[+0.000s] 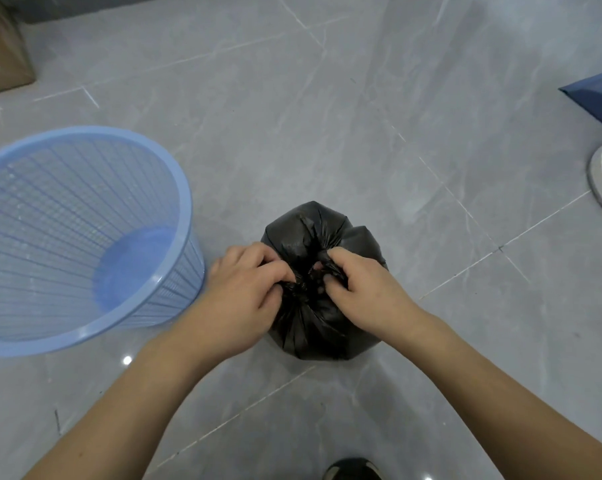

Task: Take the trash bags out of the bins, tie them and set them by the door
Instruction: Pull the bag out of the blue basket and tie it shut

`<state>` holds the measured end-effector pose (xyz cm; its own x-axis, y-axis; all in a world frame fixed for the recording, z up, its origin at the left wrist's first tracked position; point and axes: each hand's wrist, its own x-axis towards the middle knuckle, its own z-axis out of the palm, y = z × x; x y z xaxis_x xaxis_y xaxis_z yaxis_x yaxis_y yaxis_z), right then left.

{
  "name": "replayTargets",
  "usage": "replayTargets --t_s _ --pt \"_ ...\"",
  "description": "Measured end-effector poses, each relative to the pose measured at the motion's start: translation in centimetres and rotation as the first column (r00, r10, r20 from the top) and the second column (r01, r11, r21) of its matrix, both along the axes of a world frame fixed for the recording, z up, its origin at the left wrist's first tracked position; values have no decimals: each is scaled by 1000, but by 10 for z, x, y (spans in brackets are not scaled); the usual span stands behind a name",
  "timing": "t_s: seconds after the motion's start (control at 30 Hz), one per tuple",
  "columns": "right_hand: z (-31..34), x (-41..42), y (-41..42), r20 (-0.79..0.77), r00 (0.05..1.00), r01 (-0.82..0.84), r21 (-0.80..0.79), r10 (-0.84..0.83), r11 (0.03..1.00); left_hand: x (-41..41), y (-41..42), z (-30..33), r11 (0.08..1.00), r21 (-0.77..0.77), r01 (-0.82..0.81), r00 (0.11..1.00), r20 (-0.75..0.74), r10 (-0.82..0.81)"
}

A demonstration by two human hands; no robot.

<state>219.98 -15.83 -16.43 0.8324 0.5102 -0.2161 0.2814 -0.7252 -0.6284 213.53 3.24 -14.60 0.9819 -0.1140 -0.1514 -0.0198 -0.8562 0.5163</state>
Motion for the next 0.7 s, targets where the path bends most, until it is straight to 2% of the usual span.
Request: replayTargets --t_s 0.17,0.37,0.5,0.6,0.7 --pt "-6 5 -4 7 999 -41 -36 41 999 8 9 7 992 125 18 990 139 -35" --pt "-8 4 -3 -228 974 45 150 -10 988 23 4 15 998 -9 65 951 304 -59" --pt "1 5 0 -350 937 104 219 -21 970 32 2 12 997 -72 -13 952 303 34" --pt "0 4 0 -256 966 87 166 -42 982 38 2 9 998 6 -62 964 259 58" --pt "-1 5 -1 -62 998 -10 63 14 998 40 3 5 994 92 -56 974 223 34"
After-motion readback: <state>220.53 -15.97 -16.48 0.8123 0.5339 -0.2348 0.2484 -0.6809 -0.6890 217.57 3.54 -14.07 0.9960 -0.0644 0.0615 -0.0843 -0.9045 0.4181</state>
